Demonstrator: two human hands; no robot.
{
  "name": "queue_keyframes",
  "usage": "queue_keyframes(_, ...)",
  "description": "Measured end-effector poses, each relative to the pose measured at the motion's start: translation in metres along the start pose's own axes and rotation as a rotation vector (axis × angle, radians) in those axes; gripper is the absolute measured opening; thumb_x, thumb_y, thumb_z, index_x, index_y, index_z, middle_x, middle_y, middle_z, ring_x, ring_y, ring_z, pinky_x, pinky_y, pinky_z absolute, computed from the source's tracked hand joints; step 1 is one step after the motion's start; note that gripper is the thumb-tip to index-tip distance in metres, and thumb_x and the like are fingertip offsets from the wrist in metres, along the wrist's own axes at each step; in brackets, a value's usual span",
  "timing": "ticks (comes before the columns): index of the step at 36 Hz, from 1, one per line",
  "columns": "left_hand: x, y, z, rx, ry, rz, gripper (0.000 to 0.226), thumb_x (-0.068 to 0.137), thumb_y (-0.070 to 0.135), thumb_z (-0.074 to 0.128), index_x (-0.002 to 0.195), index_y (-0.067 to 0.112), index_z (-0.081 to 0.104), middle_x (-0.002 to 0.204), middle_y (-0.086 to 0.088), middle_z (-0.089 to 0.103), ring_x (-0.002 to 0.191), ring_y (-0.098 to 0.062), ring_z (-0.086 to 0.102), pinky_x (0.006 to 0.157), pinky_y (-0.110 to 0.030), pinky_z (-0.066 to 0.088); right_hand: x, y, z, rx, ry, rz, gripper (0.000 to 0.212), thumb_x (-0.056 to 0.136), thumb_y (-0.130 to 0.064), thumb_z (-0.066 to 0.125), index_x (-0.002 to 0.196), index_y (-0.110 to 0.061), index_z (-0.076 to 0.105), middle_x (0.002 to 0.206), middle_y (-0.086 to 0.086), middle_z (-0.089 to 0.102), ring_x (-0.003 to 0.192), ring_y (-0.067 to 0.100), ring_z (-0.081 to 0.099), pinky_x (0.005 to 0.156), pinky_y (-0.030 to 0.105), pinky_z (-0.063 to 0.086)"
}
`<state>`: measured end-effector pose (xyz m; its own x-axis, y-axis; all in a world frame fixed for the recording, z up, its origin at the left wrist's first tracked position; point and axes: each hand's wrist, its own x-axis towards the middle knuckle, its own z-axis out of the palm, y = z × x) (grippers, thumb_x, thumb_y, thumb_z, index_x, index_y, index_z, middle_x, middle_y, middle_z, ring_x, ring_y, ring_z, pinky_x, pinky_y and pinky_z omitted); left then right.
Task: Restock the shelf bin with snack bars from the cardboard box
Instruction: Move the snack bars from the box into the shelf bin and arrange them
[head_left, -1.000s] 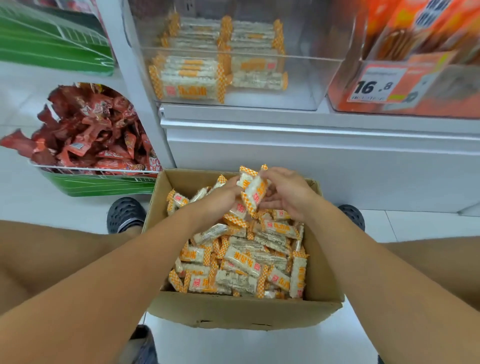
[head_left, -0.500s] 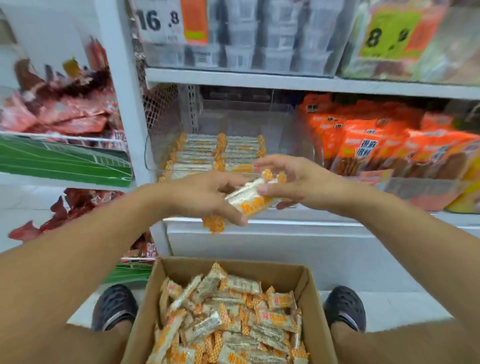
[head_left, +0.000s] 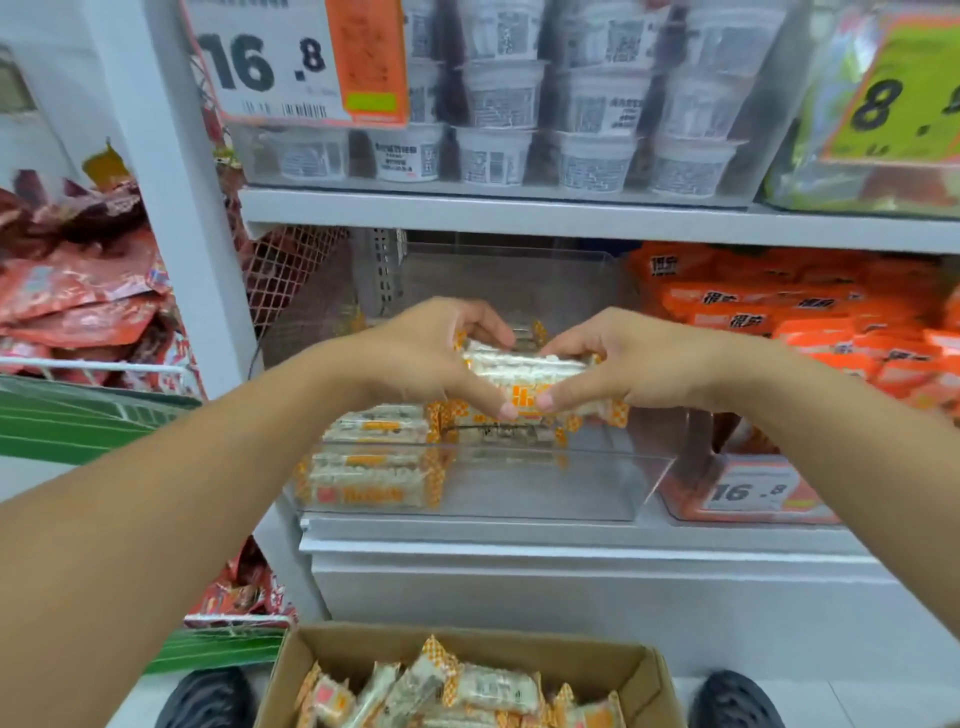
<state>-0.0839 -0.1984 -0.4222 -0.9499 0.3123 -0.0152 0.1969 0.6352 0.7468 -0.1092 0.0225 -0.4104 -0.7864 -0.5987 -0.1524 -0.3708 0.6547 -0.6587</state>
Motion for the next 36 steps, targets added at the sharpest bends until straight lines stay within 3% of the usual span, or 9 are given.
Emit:
queue_keyframes(4,0.006,-0.018,-0.013,-0.06,-0.062,-0.06,0.079,0.054,0.042,0.095,0.124,0.036,0.059,0.124,0.014,0.062,0.115,-0.007,0.06,0.102,-0.031,0.048,0.011,0.006,-0.003,-0.217,0.098,0.003,0.056,0.08,-0.047,0.079,0.125,-0.016,0.068,0.117,-0.004,0.071,0.099,0.007,0.064,0.085,0.022,0.047)
queue_keyframes(7,0.007,-0.038,-0.021,-0.078,-0.034,-0.093,0.079,0.044,0.037,0.099,0.113,0.027,0.062,0.109,0.004,0.071,0.102,-0.012,0.069,0.096,-0.034,0.053,0.012,0.006,-0.004,-0.27,0.147,0.021,0.075,0.079,-0.051,0.077,0.14,-0.013,0.056,0.118,-0.007,0.067,0.097,0.001,0.062,0.082,0.014,0.041)
queue_keyframes(9,0.007,-0.044,-0.023,0.001,0.032,-0.12,0.062,0.05,0.032,0.096,0.103,0.02,0.065,0.095,0.001,0.074,0.086,-0.011,0.07,0.078,-0.022,0.053,0.011,0.003,-0.006,-0.312,0.179,0.022,0.073,0.08,-0.051,0.076,0.139,-0.014,0.057,0.107,-0.008,0.067,0.085,-0.002,0.059,0.077,0.013,0.042)
queue_keyframes(12,0.014,-0.045,-0.018,0.225,-0.028,-0.134,0.033,0.061,0.036,0.092,0.083,0.024,0.071,0.079,0.01,0.072,0.074,-0.007,0.065,0.063,-0.017,0.046,0.012,0.003,-0.014,-0.363,0.244,0.01,0.072,0.078,-0.055,0.074,0.137,-0.016,0.059,0.134,-0.002,0.062,0.117,0.01,0.057,0.097,0.024,0.044)
queue_keyframes(14,0.023,-0.042,-0.007,0.338,-0.126,-0.12,0.028,0.062,0.041,0.091,0.077,0.027,0.073,0.071,0.015,0.068,0.07,-0.004,0.063,0.061,-0.018,0.044,0.011,0.0,-0.018,-0.384,0.269,-0.001,0.071,0.078,-0.055,0.074,0.135,-0.016,0.059,0.136,-0.002,0.061,0.121,0.014,0.056,0.101,0.028,0.044)
queue_keyframes(21,0.044,-0.049,0.02,0.597,-0.209,0.009,0.022,0.068,0.032,0.087,0.082,0.023,0.073,0.065,0.016,0.058,0.058,-0.001,0.053,0.053,-0.019,0.04,0.015,0.004,-0.011,-0.455,0.365,0.006,0.059,0.08,-0.047,0.076,0.127,-0.016,0.063,0.123,0.002,0.065,0.101,0.013,0.056,0.08,0.023,0.04)
queue_keyframes(29,0.043,-0.06,0.026,0.707,-0.156,0.044,0.019,0.069,0.03,0.085,0.081,0.025,0.071,0.079,0.012,0.064,0.072,-0.013,0.059,0.067,-0.027,0.052,0.007,0.003,-0.008,-0.47,0.358,0.022,0.064,0.08,-0.048,0.076,0.132,-0.015,0.061,0.128,0.002,0.064,0.103,0.011,0.055,0.08,0.019,0.036)
queue_keyframes(34,0.045,-0.062,0.023,0.563,-0.125,0.026,0.023,0.078,0.027,0.074,0.06,0.02,0.062,0.062,0.008,0.058,0.065,-0.017,0.055,0.063,-0.03,0.047,0.0,0.0,-0.009,-0.509,0.303,0.022,0.065,0.079,-0.049,0.076,0.133,-0.015,0.061,0.127,0.002,0.066,0.111,0.017,0.06,0.084,0.021,0.041)
queue_keyframes(36,0.044,-0.062,0.018,0.499,-0.09,0.017,0.007,0.082,0.029,0.075,0.077,0.025,0.072,0.073,0.011,0.061,0.075,-0.013,0.058,0.068,-0.025,0.044,-0.003,-0.001,-0.011,-0.511,0.272,0.028,0.062,0.079,-0.05,0.076,0.131,-0.018,0.064,0.123,-0.001,0.067,0.106,0.013,0.061,0.082,0.021,0.042)
